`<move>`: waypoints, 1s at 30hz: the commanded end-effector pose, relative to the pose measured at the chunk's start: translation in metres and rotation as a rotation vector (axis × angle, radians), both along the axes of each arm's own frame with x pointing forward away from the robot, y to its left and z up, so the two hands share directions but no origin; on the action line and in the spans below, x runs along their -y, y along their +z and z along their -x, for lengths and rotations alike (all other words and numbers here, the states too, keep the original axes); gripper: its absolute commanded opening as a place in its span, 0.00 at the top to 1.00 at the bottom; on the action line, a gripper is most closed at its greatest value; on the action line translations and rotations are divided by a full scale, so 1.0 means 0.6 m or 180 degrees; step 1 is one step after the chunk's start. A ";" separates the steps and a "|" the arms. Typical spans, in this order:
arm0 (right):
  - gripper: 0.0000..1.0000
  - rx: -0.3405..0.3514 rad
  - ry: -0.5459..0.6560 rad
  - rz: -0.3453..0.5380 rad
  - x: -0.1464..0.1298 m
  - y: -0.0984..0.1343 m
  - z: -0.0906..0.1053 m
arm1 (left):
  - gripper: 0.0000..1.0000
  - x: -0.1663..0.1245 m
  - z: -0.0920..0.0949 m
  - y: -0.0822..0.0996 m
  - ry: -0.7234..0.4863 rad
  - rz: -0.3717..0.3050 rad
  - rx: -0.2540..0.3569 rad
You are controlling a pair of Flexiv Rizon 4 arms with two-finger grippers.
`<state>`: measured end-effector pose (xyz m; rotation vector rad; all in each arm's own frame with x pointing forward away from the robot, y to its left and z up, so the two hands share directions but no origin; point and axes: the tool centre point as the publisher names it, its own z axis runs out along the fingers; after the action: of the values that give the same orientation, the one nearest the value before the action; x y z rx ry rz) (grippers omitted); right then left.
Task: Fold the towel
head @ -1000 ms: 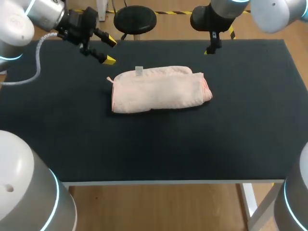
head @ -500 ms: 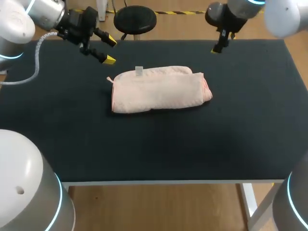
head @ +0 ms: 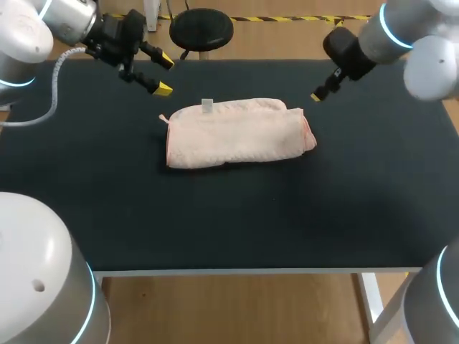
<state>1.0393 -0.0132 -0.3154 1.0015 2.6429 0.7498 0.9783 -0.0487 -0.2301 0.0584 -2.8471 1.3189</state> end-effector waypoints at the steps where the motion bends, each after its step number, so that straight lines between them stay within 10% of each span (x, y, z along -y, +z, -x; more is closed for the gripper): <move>1: 0.00 -0.0332 -0.0563 -0.1245 0.002 0.005 0.002 | 0.00 0.000 0.000 -0.001 -0.0002 0.0006 0.0004; 10: 0.00 -0.0332 -0.0563 -0.1245 0.002 0.005 0.002 | 0.00 0.000 0.000 -0.001 -0.0002 0.0006 0.0004; 15: 0.00 -0.0678 -0.1008 -0.1816 -0.014 -0.032 0.026 | 0.00 0.000 0.000 -0.001 -0.0002 0.0006 0.0004; 30: 0.00 -0.1424 -0.0746 -0.1668 -0.051 -0.098 0.092 | 0.00 0.000 0.000 -0.001 -0.0002 0.0006 0.0004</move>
<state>0.9769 0.0201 -0.3758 1.7560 2.5890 1.3762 0.9782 -0.0484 -0.2297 0.0567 -2.8463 1.3183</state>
